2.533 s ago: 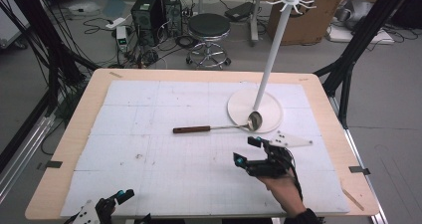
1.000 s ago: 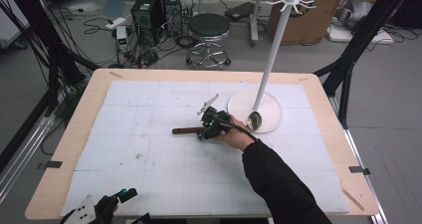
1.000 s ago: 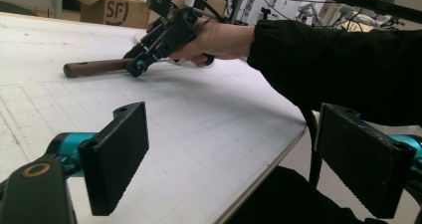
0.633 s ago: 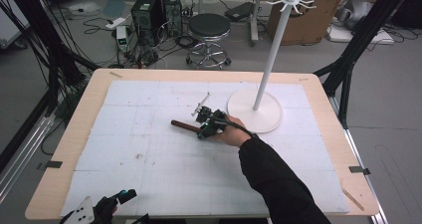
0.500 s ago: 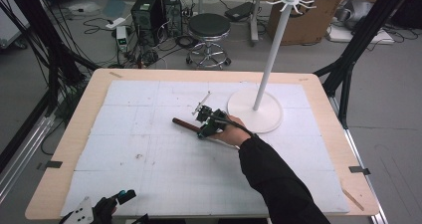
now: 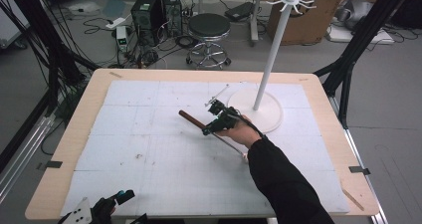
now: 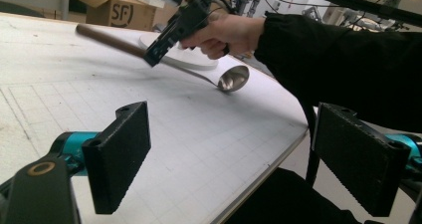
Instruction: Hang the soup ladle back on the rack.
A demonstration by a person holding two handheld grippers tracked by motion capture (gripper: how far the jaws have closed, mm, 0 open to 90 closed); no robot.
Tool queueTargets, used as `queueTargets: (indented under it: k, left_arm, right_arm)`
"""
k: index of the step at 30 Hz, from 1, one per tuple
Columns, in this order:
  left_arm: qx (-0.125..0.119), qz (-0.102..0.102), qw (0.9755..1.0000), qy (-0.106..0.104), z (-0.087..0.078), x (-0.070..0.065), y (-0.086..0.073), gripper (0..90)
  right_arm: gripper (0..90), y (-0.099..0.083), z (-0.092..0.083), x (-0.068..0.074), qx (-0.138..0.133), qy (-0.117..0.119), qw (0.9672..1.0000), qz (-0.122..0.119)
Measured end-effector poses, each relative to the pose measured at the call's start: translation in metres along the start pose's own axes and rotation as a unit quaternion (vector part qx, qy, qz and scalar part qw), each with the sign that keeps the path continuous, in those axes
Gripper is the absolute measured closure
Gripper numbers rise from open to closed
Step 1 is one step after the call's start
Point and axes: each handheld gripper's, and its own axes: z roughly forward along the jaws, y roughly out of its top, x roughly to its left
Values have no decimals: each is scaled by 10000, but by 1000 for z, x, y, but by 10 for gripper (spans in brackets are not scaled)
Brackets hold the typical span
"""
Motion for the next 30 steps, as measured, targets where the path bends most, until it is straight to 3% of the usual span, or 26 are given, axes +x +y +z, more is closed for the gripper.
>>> queueTargets:
  k: [1,4,8,9,10,14,18,24,25,28,29,30]
  left_arm:
    - [5,11,10000,3,0,0,0,160]
    - [7,-7,10000,17,1,-1,0,160]
    - [28,-1,10000,27,1,0,-1,160]
    - [28,-1,10000,27,1,0,-1,162]
    - [30,-9,10000,33,0,0,-1,163]
    - [-60,3,10000,8,-1,1,0,176]
    - [-48,13,10000,16,0,1,0,176]
    - [-49,5,10000,4,0,1,0,176]
    - [-49,5,10000,4,0,1,0,176]
    - [-50,-9,10000,-46,0,1,0,176]
    - [-50,-9,10000,-46,0,1,0,176]
    - [-47,-10,10000,-54,0,1,0,176]
  right_arm:
    - [740,-4,-13,-4,-260,70,9996,117]
    - [741,-10,-32,-7,-641,257,9973,260]
    - [740,-21,-63,-8,-1204,481,9906,438]
    - [740,-21,-63,-8,-1204,481,9906,438]
    - [741,-29,-79,-10,-1539,626,9848,509]
    - [741,-40,-103,-16,-2080,813,9733,533]
    - [741,-50,-124,-23,-2623,1006,9573,689]
    - [741,-62,-159,-21,-3299,974,9364,697]
    - [740,-63,-164,-20,-3351,937,9350,685]
    - [740,-65,-188,-20,-3594,818,9270,698]
    - [740,-65,-188,-20,-3594,818,9270,698]
    - [740,-65,-207,-21,-3757,720,9213,697]
